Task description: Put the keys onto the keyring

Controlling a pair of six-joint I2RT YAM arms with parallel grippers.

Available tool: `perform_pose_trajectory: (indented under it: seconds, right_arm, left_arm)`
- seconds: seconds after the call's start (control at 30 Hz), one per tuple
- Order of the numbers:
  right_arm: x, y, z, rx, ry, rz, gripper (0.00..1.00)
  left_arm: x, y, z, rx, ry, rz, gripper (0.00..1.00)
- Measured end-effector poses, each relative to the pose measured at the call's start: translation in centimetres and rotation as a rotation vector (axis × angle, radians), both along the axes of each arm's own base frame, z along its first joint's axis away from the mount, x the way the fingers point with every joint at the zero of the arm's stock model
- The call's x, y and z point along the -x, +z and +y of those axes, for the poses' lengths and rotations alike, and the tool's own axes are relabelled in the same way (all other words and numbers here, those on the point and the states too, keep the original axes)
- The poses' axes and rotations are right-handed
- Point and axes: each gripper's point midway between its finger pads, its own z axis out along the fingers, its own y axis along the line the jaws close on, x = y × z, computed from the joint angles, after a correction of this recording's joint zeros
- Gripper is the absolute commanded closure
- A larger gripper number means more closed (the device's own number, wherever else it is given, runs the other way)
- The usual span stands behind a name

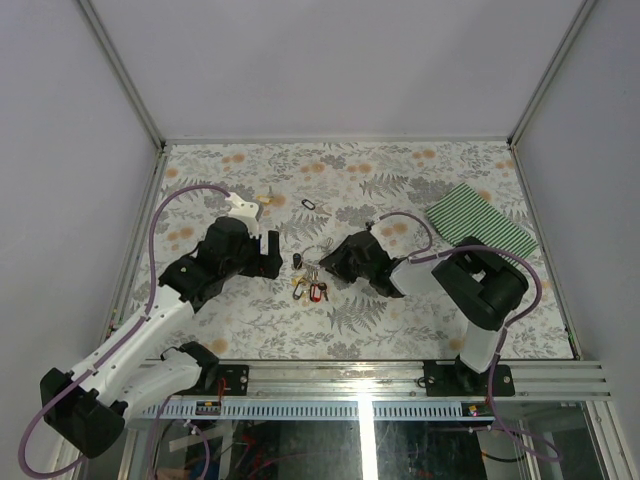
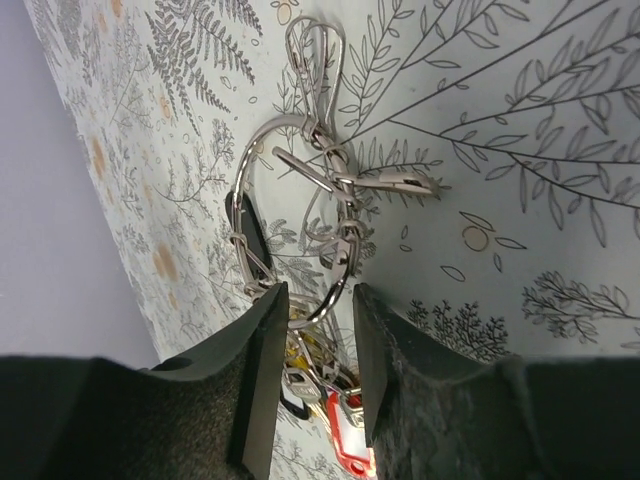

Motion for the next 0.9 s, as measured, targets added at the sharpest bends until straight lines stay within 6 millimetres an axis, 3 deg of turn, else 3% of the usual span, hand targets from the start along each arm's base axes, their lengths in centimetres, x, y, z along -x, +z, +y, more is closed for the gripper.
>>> perform_pose_trajectory:
  seconds: [0.47, 0.6, 0.7, 0.9]
  right_arm:
    - [-1.3, -0.1, 1.1, -0.046, -0.023, -0.021, 0.99]
    - [-1.4, 0.3, 0.6, -0.003, -0.009, -0.059, 1.0]
    - [-1.4, 1.5, 0.1, 0.038, 0.021, -0.113, 1.0]
    - [-1.3, 6.5, -0.9, 0.099, 0.103, -0.288, 1.0]
  left_arm:
    - [0.1, -0.4, -0.1, -0.011, -0.003, 0.008, 0.11]
    - [0.1, -0.5, 0.0, -0.015, 0.0, 0.01, 0.11]
    - [0.1, -0.5, 0.0, -0.015, 0.0, 0.01, 0.11]
    - [0.1, -0.2, 0.0, -0.009, -0.001, 0.001, 0.11]
